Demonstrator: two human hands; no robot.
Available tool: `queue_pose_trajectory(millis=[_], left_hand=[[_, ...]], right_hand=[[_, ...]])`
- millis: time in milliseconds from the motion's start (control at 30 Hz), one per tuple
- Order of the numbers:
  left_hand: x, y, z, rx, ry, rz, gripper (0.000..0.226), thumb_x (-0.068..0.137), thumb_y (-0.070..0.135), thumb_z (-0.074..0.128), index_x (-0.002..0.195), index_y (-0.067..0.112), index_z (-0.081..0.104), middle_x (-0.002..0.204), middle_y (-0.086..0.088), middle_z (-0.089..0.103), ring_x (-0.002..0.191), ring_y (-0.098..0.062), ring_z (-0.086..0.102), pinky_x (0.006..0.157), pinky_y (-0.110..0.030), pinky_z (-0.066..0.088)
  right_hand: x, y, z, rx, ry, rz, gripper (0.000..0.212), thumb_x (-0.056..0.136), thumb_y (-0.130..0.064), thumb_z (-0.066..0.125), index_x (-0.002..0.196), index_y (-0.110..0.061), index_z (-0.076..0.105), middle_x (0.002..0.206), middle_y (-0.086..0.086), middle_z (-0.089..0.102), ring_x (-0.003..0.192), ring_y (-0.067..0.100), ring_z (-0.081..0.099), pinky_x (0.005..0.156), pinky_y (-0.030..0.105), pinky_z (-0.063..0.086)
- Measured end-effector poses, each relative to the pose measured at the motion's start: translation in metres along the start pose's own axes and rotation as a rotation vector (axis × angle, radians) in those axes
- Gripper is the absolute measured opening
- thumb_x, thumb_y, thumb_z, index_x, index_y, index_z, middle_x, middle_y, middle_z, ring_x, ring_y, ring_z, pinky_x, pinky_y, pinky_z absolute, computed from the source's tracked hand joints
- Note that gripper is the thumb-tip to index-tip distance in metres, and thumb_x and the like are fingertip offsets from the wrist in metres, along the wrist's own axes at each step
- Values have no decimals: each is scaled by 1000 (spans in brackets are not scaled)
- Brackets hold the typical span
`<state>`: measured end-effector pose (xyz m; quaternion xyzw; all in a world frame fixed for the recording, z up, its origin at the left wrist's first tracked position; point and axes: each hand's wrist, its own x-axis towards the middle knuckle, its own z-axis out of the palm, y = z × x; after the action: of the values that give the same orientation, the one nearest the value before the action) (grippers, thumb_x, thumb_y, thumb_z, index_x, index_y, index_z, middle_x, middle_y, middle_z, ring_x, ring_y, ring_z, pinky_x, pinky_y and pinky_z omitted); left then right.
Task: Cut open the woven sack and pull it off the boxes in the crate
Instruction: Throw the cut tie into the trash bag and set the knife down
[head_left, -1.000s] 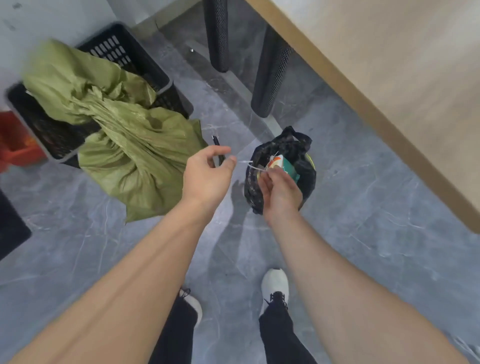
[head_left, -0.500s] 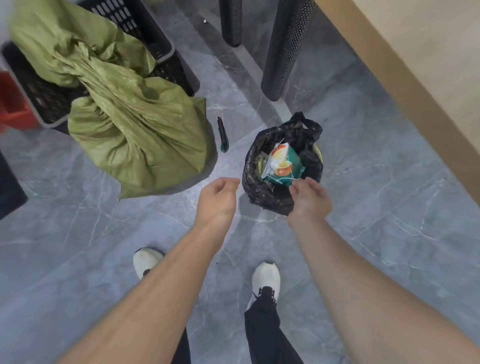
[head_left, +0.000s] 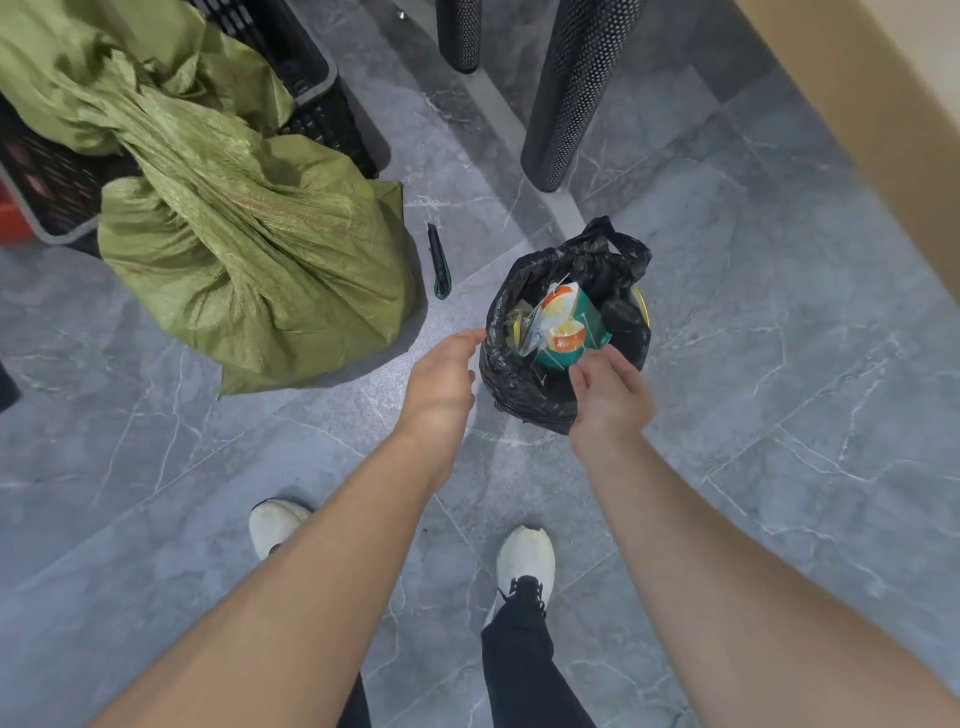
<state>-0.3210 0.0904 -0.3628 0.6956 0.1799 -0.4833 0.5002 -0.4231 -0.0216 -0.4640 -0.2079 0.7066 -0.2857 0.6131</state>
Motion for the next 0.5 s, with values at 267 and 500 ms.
queue_pose_trajectory(millis=[267,500], left_hand=[[-10,17,-6,-31,7,-9,43,104,38,46,142,24,60,152,5,53,136,-20,51,120,-44,36],[-27,46,-56,-75,78,17,42,104,38,45,141,25,62,151,6,55,136,-20,52,121,-48,33]], right_hand=[[-29,-9,11,-66,-106,39,15,90,-13,78,104,-16,76,106,9,75,104,21,73,71,24,62],[-83,-10,50,-150,-191,38,25,91,-15,76,116,-13,76,108,5,75,104,19,72,80,28,62]])
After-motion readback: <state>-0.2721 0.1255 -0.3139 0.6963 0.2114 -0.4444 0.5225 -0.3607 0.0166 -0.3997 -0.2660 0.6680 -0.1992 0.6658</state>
